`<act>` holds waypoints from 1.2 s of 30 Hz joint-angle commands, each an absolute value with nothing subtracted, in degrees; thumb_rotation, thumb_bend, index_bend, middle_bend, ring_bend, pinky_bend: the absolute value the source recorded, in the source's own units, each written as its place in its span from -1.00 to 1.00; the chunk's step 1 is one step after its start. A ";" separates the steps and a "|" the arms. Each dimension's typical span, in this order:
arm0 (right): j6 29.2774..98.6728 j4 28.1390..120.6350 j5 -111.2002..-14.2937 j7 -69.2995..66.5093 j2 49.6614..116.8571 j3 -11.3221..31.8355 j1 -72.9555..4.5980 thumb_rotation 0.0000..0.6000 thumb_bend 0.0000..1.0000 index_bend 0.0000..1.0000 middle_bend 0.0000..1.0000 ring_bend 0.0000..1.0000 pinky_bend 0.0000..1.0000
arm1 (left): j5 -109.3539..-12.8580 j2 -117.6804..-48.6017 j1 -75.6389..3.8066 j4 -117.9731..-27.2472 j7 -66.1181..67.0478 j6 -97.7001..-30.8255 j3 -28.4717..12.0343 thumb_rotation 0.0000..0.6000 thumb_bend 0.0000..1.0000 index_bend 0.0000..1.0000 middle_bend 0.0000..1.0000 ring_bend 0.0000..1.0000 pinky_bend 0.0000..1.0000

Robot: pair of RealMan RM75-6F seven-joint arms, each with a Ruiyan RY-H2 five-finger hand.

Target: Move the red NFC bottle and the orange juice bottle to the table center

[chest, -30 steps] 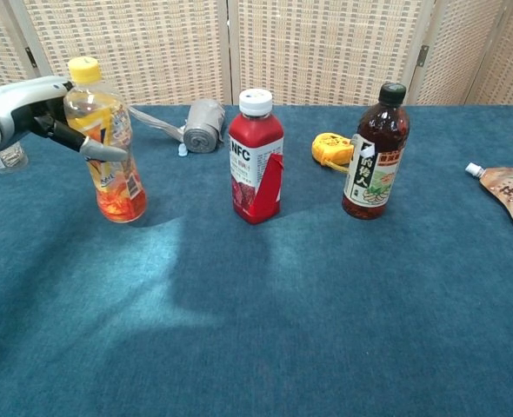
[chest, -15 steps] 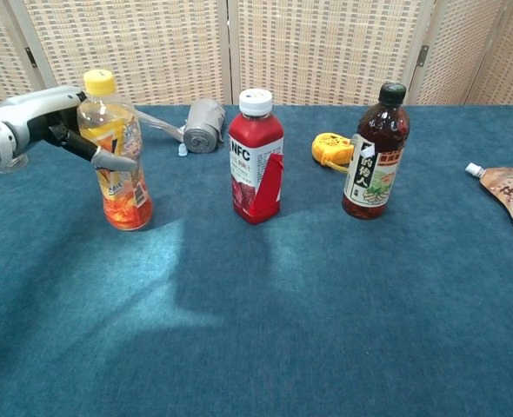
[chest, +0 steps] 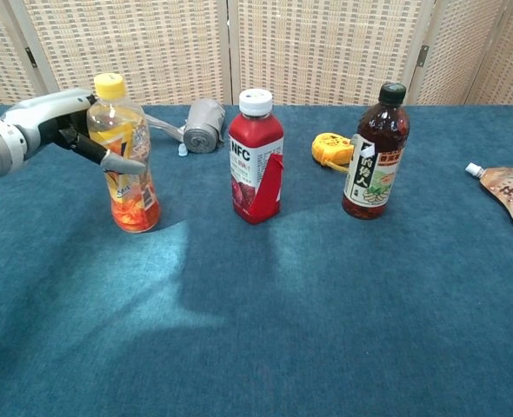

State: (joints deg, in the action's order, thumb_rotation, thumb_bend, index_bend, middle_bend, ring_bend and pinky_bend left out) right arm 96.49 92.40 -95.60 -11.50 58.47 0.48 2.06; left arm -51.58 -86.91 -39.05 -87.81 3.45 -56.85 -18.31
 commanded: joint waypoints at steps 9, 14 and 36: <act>96.56 92.43 -95.54 -11.65 58.36 0.54 2.20 1.00 -1.00 -0.52 -0.36 -0.48 -0.03 | -51.37 -87.85 -39.62 -86.76 4.59 -56.89 -17.66 1.00 -0.83 0.07 -0.06 -0.29 -0.19; 96.56 92.45 -95.57 -11.61 58.35 0.57 2.23 1.00 -1.00 -0.52 -0.36 -0.48 -0.03 | -51.86 -87.92 -39.43 -86.54 4.12 -57.12 -17.54 1.00 -0.83 -0.25 -0.21 -0.29 -0.19; 95.05 92.59 -94.69 -10.87 58.34 0.66 1.93 1.00 -1.00 -0.52 -0.36 -0.48 -0.03 | -57.98 -76.45 -32.61 -98.34 7.64 -63.22 -11.83 1.00 -0.83 -0.98 -0.79 -0.47 -0.18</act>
